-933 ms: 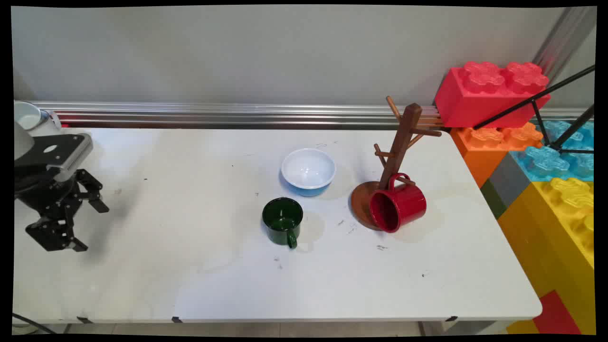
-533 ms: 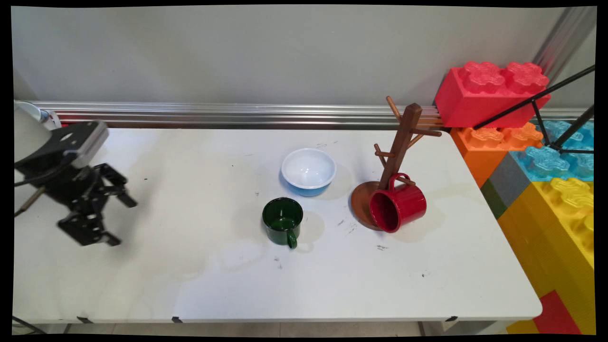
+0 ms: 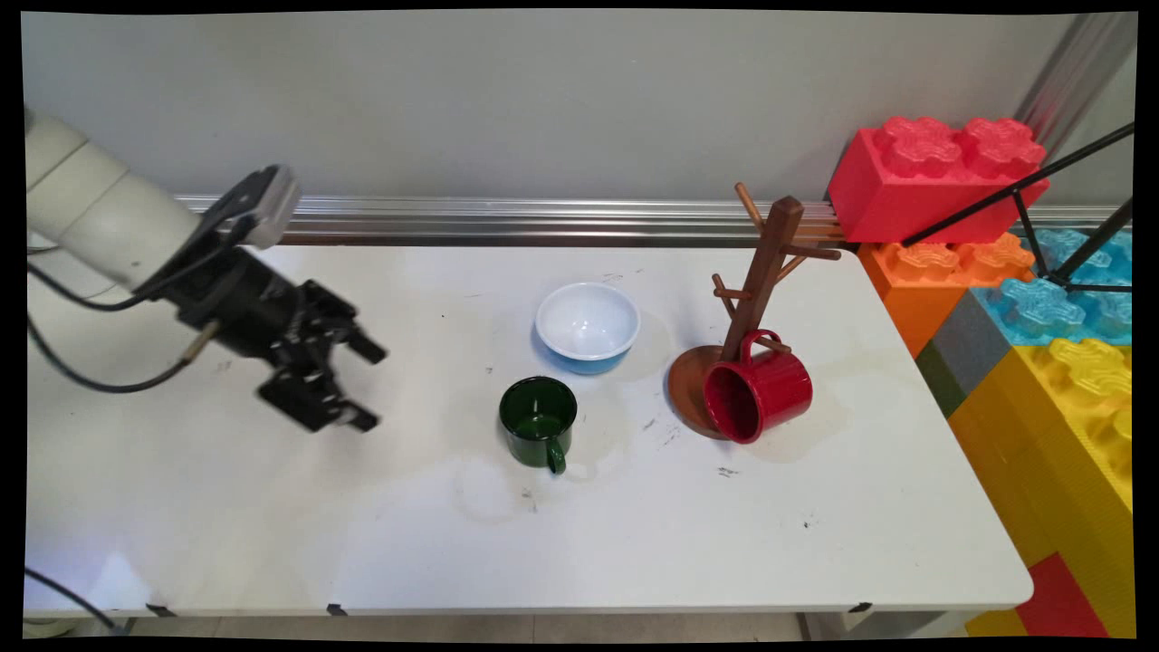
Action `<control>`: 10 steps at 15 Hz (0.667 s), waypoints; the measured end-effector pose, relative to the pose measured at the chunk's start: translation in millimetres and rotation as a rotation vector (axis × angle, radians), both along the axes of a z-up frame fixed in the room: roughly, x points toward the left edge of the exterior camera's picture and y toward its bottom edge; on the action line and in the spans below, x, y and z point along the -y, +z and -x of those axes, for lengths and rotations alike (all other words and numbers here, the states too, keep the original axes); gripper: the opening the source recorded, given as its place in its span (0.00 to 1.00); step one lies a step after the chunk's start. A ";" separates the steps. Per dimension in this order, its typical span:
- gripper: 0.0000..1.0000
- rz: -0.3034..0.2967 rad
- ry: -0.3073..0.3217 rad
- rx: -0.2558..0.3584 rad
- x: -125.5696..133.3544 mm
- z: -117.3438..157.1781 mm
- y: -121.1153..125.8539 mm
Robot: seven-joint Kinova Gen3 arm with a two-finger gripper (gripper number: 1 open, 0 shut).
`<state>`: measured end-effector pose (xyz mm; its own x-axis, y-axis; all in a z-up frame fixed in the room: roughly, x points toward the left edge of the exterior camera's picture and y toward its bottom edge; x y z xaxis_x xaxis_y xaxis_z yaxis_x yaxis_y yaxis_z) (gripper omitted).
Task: Pick up the red mug from the rack
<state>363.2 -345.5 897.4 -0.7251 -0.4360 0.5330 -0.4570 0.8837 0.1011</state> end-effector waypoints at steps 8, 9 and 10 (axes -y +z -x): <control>1.00 0.064 0.066 -0.145 15.8 76.1 7.9; 1.00 0.068 0.072 -0.149 17.6 85.4 8.2; 1.00 0.071 0.082 -0.153 19.2 94.7 8.4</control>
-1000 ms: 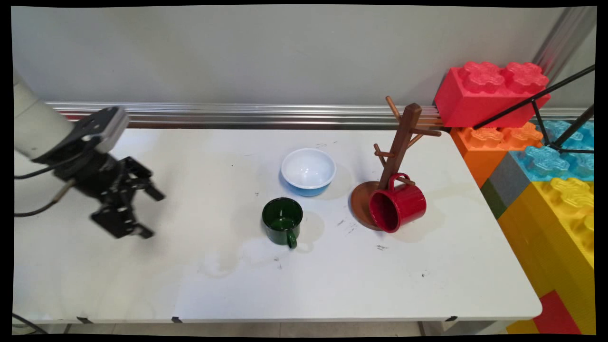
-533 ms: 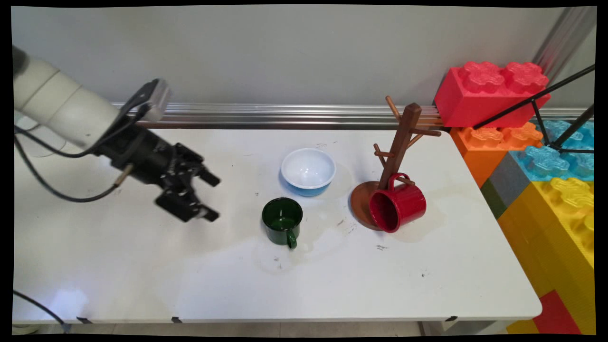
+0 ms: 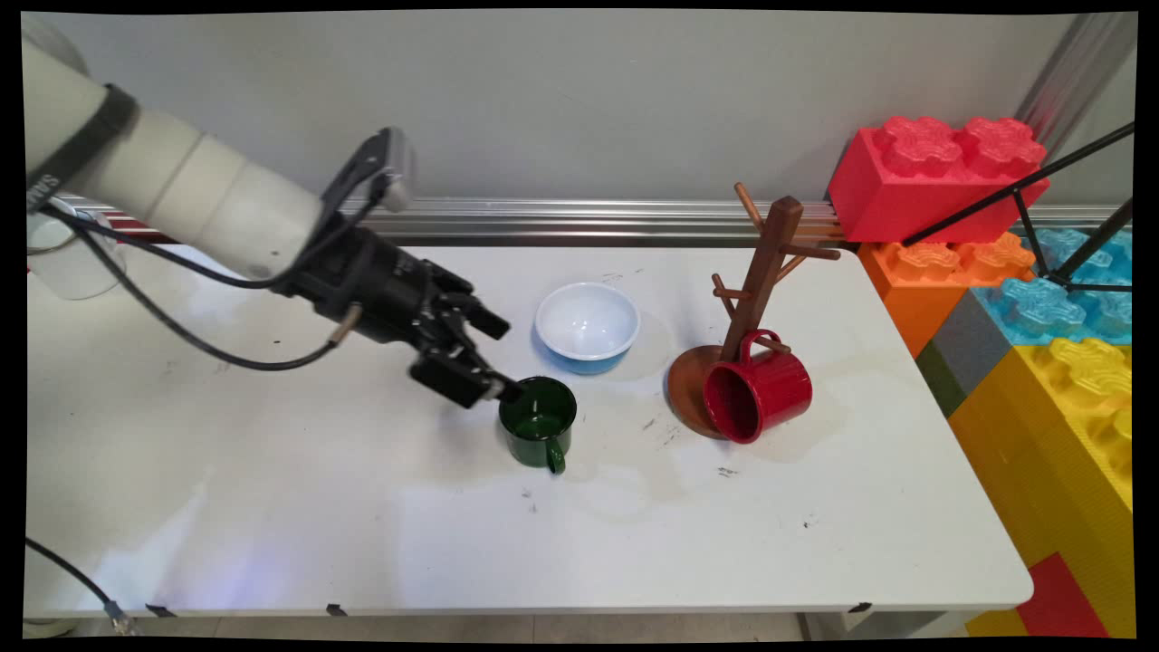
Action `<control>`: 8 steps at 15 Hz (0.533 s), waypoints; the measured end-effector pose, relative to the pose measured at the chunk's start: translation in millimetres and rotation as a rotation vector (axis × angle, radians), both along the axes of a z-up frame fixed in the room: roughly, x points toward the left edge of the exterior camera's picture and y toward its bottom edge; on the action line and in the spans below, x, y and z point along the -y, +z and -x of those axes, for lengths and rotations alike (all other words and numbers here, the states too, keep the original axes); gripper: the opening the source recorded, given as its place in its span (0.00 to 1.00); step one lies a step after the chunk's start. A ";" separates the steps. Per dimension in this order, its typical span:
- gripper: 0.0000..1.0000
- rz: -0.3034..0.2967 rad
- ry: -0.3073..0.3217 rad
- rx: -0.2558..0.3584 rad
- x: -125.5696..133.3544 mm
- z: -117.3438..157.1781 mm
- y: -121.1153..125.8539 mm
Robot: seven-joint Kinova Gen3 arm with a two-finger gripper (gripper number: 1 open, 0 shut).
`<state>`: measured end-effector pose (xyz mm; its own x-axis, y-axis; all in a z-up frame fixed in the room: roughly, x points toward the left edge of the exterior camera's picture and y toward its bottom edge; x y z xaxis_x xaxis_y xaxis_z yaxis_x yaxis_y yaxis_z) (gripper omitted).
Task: Pick up the red mug from the rack
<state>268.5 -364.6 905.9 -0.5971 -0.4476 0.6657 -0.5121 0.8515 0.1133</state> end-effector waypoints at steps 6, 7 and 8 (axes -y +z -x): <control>1.00 -0.004 0.059 -0.008 5.6 57.8 1.1; 1.00 -0.007 0.069 -0.012 5.6 70.0 1.3; 1.00 -0.009 0.079 -0.016 5.3 79.8 1.3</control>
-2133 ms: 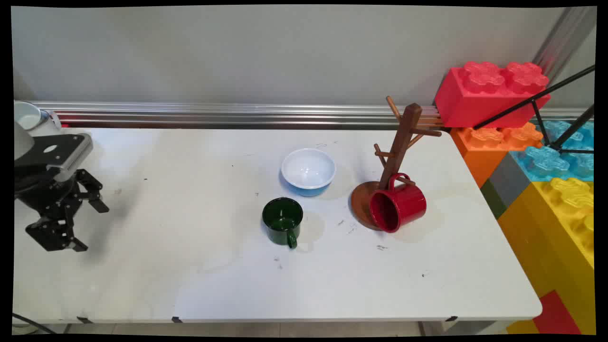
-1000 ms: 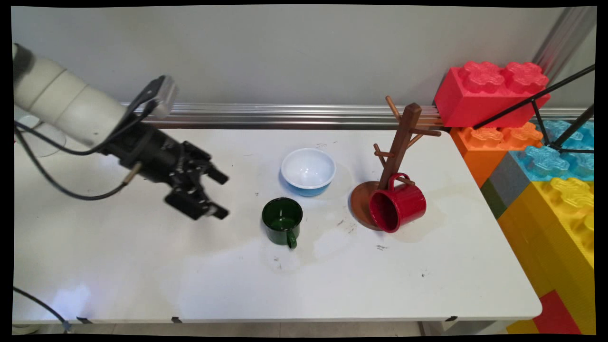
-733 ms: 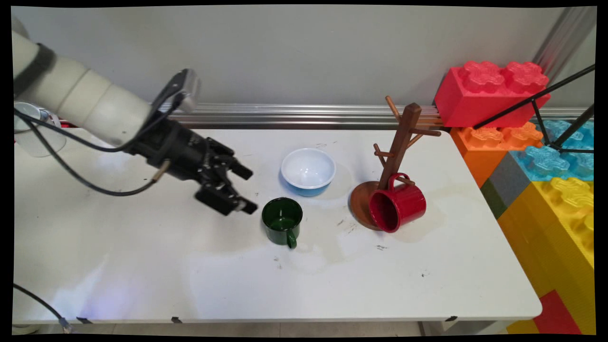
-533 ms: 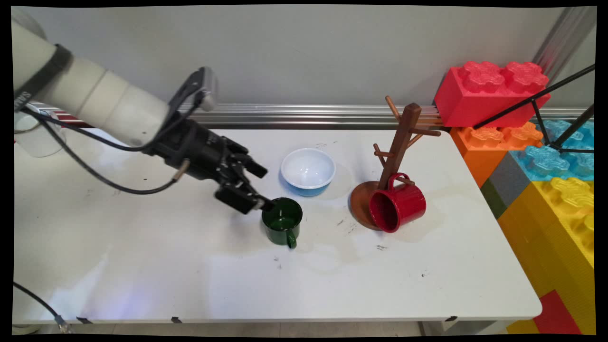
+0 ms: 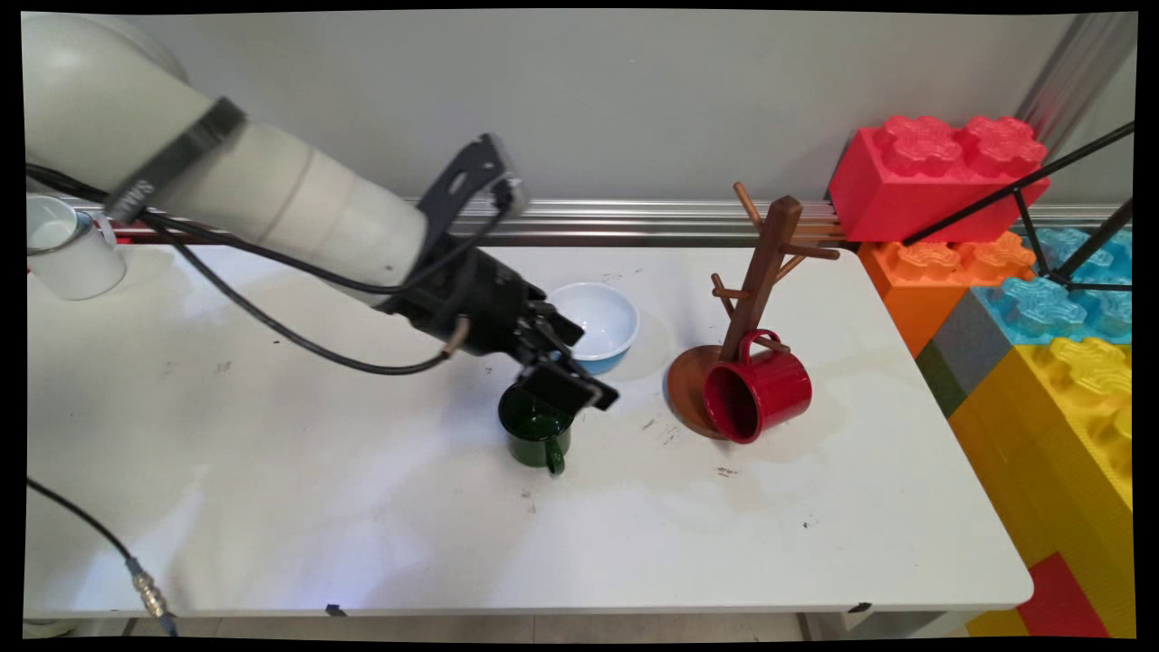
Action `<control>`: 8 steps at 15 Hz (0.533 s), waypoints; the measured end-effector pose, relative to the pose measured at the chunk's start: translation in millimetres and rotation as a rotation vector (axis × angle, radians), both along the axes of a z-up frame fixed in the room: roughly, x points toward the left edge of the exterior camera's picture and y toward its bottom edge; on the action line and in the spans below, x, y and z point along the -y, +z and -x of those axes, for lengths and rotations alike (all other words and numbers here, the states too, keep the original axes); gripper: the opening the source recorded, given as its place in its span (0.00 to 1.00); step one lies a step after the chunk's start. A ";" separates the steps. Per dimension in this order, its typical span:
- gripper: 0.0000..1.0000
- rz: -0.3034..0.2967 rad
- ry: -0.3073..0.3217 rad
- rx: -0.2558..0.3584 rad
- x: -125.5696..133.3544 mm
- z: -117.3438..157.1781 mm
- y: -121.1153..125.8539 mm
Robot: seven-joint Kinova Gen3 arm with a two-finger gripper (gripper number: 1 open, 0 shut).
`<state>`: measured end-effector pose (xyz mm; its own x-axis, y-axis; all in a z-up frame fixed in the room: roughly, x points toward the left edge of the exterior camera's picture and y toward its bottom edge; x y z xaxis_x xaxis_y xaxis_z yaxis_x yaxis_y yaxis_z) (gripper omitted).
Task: Pick up the red mug from the rack
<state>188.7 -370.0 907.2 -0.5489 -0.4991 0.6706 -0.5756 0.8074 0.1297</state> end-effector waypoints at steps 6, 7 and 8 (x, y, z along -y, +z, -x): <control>1.00 -0.020 0.059 -0.033 -4.1 49.2 -13.5; 1.00 -0.021 0.064 -0.038 -4.0 53.4 -17.1; 1.00 -0.023 0.070 -0.045 -4.1 57.9 -22.1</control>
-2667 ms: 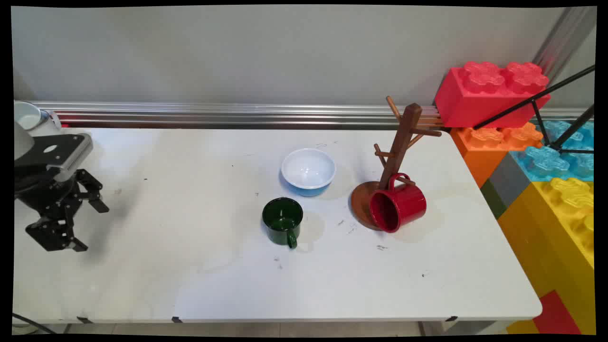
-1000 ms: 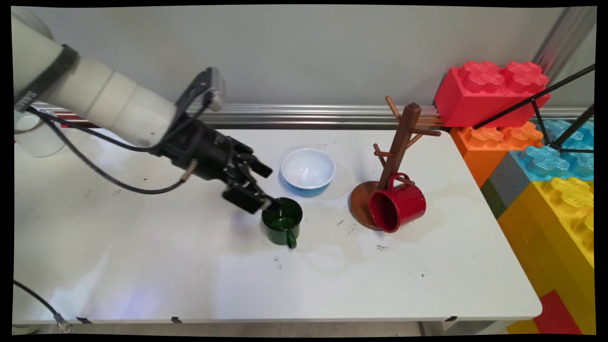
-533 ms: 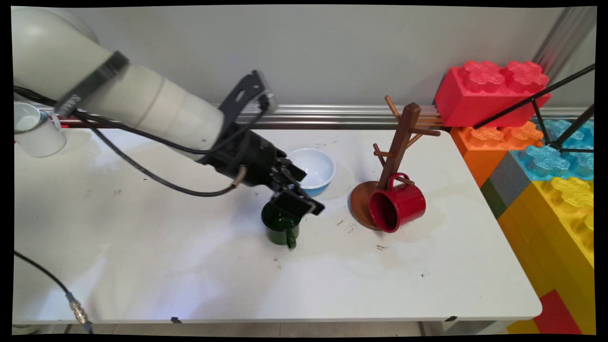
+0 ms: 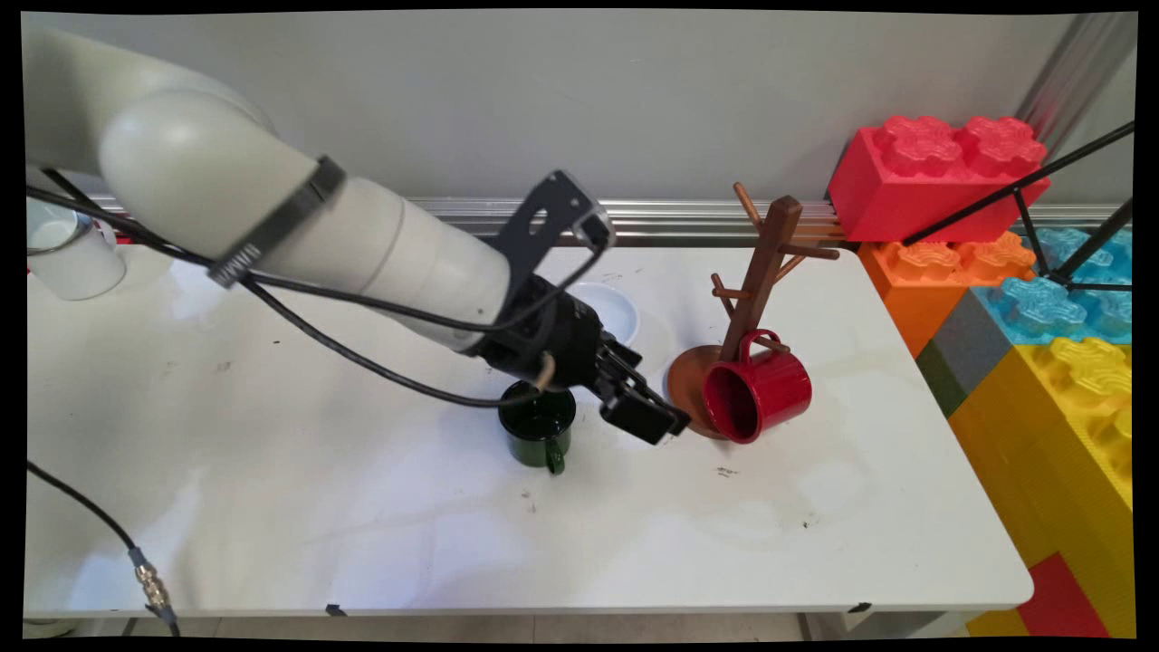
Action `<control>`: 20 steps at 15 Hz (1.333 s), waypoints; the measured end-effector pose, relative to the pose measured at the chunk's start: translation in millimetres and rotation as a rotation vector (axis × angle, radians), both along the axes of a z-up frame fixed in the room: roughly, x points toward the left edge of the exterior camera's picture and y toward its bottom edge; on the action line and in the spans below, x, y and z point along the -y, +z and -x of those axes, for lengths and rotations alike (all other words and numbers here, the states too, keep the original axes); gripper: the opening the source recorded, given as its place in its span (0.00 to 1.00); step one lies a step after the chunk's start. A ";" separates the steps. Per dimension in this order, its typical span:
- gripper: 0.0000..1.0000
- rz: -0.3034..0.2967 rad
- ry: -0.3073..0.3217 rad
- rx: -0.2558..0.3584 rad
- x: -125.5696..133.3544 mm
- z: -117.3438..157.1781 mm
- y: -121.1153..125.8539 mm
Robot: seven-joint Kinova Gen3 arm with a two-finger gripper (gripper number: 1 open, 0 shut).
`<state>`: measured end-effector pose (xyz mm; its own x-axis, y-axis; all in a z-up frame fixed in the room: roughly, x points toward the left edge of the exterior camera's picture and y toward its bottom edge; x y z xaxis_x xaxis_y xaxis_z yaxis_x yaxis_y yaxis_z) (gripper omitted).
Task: Pick up the red mug from the rack
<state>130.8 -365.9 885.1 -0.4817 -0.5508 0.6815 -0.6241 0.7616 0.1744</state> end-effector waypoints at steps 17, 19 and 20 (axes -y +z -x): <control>1.00 -0.014 0.088 -0.078 9.6 49.2 -78.6; 1.00 -0.015 0.099 -0.091 11.6 53.9 -84.0; 1.00 -0.015 0.107 -0.097 12.8 56.2 -87.1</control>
